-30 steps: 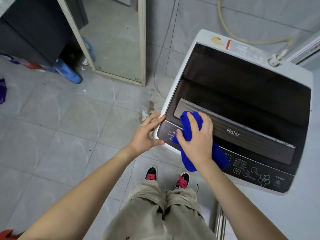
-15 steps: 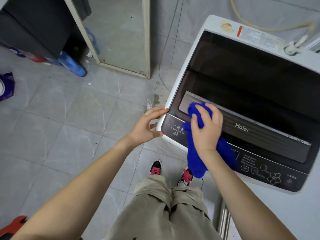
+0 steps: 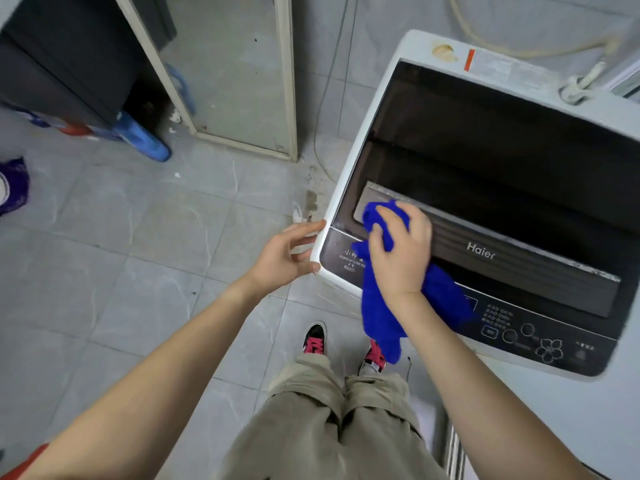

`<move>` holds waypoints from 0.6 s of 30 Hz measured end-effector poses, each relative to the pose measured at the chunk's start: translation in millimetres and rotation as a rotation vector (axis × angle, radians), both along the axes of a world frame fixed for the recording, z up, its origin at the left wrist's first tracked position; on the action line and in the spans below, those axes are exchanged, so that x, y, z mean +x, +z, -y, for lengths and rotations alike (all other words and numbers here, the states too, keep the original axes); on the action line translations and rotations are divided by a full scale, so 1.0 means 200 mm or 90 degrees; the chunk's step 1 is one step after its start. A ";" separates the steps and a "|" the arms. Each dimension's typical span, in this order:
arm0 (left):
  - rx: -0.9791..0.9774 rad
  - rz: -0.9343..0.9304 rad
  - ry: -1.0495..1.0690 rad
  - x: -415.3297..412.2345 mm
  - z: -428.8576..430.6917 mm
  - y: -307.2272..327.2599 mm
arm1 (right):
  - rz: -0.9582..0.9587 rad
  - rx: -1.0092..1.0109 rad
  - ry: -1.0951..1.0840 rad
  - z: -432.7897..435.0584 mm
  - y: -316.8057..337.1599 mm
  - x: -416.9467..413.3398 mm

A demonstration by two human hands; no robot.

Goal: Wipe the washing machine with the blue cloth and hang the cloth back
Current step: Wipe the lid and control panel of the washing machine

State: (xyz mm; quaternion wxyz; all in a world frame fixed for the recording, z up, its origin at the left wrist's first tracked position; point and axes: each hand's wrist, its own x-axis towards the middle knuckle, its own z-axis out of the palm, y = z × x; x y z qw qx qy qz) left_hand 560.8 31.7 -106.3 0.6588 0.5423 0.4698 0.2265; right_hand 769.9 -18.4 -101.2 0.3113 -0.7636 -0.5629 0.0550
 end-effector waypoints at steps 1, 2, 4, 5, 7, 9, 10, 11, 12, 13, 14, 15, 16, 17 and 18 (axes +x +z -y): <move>-0.003 0.004 -0.003 -0.01 0.01 0.00 | 0.001 -0.008 0.050 -0.03 0.00 -0.07; -0.008 0.004 -0.005 -0.01 0.01 0.01 | 0.002 -0.021 0.108 -0.03 -0.01 -0.12; -0.003 -0.016 0.003 -0.02 0.02 0.02 | 0.018 -0.036 0.220 0.06 -0.03 -0.13; 0.012 -0.039 0.007 -0.02 0.01 0.02 | 0.021 -0.035 0.253 0.12 -0.04 -0.09; 0.048 -0.102 0.019 0.00 0.00 0.03 | 0.005 -0.024 0.232 0.24 -0.04 0.06; 0.147 -0.145 -0.004 0.03 -0.02 0.04 | -0.022 -0.005 0.087 0.30 -0.01 0.22; 0.230 -0.166 -0.041 0.07 -0.02 0.04 | -0.036 -0.002 -0.010 0.28 0.00 0.26; 0.313 -0.194 -0.079 0.10 -0.02 0.03 | -0.048 -0.001 -0.097 0.23 0.01 0.27; 0.381 -0.229 -0.109 0.15 -0.02 0.03 | -0.055 0.003 -0.155 0.16 0.02 0.25; 0.429 -0.263 -0.128 0.19 -0.02 0.03 | -0.052 0.008 -0.172 0.09 0.03 0.21; 0.463 -0.290 -0.137 0.22 -0.01 0.02 | -0.040 0.006 -0.145 0.03 0.05 0.14; 0.486 -0.311 -0.145 0.25 0.00 0.02 | -0.021 0.001 -0.078 0.00 0.05 0.09; 0.500 -0.328 -0.157 0.26 0.00 0.02 | -0.007 -0.005 0.004 0.01 0.04 0.06; 0.508 -0.341 -0.171 0.26 0.00 0.01 | -0.001 -0.012 0.071 0.05 0.03 0.06; 0.517 -0.353 -0.185 0.26 0.00 0.01 | -0.004 -0.017 0.105 0.12 0.01 0.11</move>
